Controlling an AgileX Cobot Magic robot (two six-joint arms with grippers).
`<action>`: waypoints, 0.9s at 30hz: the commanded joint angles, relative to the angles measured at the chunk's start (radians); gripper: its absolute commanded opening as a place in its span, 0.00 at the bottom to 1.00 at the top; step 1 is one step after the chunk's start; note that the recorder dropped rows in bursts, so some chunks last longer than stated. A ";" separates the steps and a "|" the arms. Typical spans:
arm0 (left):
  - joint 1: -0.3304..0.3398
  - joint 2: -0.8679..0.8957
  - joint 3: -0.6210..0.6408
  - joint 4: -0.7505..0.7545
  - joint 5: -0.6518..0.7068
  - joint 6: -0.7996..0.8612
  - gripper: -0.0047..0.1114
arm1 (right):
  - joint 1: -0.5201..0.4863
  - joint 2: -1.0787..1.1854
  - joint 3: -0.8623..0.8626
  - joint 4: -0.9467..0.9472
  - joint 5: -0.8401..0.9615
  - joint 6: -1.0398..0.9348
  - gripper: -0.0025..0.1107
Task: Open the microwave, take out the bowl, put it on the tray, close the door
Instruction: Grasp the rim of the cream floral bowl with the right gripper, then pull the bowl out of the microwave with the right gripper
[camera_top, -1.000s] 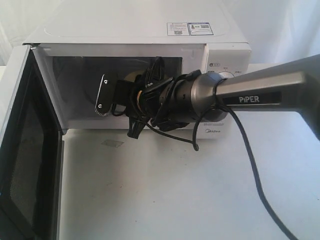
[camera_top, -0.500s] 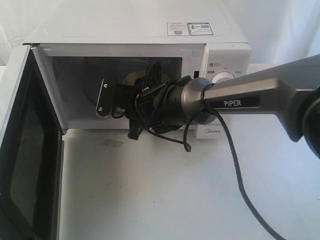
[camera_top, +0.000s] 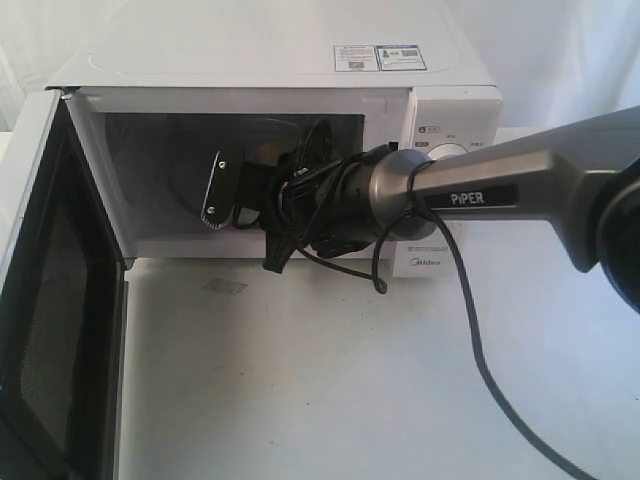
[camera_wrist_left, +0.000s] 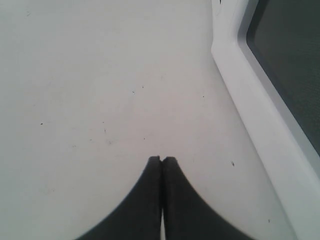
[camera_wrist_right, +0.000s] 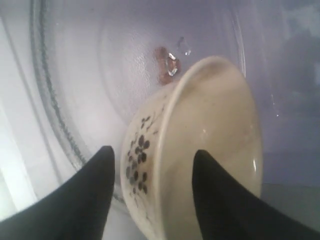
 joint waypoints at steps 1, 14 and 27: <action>0.001 -0.004 0.003 -0.006 0.001 -0.005 0.04 | -0.008 0.000 -0.006 0.003 -0.010 0.008 0.32; 0.001 -0.004 0.003 -0.006 0.001 -0.005 0.04 | 0.005 -0.007 -0.006 0.021 0.014 0.008 0.02; 0.001 -0.004 0.003 -0.006 0.001 -0.005 0.04 | 0.119 -0.114 -0.006 0.637 0.168 -0.315 0.02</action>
